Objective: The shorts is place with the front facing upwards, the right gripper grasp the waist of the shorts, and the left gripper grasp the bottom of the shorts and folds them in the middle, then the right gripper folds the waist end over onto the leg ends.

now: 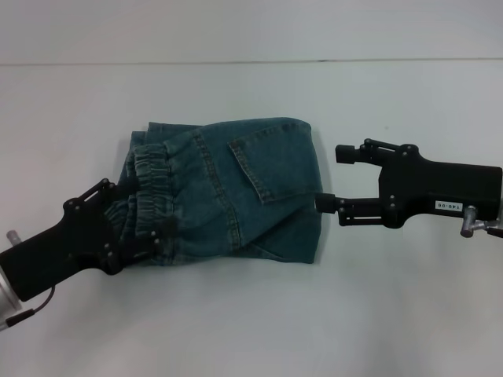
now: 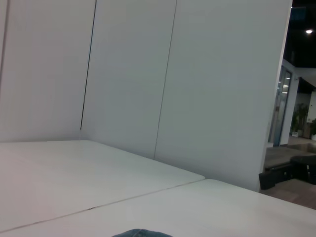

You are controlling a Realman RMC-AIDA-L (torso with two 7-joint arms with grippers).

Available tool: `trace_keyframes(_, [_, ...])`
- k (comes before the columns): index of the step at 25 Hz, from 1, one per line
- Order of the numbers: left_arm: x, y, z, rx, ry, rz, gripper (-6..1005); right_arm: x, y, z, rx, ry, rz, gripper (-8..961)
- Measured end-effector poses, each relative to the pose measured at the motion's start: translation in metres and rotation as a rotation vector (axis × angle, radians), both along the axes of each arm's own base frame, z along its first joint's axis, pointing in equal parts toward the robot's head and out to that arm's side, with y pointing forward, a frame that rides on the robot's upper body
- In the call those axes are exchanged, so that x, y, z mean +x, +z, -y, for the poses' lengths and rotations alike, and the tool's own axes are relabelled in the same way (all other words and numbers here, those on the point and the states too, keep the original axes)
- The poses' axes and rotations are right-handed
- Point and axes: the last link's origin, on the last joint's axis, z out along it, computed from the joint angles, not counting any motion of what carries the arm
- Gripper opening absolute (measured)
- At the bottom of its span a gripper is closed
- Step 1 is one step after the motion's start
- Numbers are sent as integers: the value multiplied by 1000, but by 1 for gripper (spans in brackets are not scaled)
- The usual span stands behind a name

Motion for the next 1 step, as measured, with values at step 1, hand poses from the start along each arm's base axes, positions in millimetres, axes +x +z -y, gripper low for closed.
trace_keyframes(1, [0, 0, 0, 0, 0, 0, 940, 0, 0, 0, -3, -2, 5, 944])
